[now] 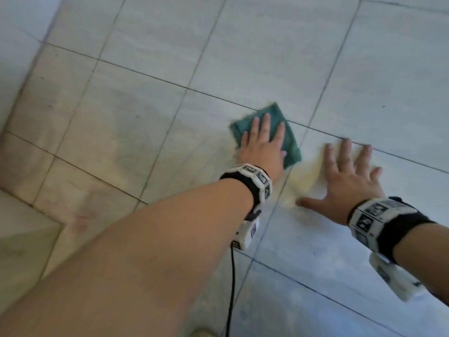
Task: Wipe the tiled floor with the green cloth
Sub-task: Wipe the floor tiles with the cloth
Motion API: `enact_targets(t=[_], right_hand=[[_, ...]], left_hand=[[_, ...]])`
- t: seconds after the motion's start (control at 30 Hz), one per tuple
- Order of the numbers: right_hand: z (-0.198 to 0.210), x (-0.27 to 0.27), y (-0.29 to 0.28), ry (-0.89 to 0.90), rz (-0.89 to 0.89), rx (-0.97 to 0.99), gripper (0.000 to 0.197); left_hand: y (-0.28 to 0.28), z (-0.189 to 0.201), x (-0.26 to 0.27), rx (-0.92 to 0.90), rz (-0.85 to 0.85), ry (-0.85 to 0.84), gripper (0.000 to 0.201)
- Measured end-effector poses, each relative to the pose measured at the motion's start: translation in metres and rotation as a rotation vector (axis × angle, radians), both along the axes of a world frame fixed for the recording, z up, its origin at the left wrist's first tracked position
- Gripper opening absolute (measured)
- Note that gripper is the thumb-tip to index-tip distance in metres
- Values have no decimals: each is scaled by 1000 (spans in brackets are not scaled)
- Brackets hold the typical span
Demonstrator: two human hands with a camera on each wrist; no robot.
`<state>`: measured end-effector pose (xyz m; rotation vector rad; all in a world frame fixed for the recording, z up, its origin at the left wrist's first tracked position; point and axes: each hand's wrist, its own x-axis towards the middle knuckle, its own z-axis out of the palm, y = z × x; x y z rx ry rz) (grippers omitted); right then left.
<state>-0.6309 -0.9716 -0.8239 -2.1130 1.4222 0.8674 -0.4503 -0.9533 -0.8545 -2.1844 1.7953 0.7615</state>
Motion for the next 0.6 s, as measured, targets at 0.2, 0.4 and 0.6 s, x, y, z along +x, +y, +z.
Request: enact_targets(t=[0.2, 0.4, 0.6], right_hand=[[-7, -4, 3, -48, -8, -17, 135], [-11, -22, 12, -115, -8, -32, 132], [-15, -47, 29, -130, -21, -64, 132]], left_hand=[[12, -6, -42, -52, -148, 51, 67], [9, -5, 41, -69, 125, -33, 67], [25, -1, -24, -46, -5, -45, 67]])
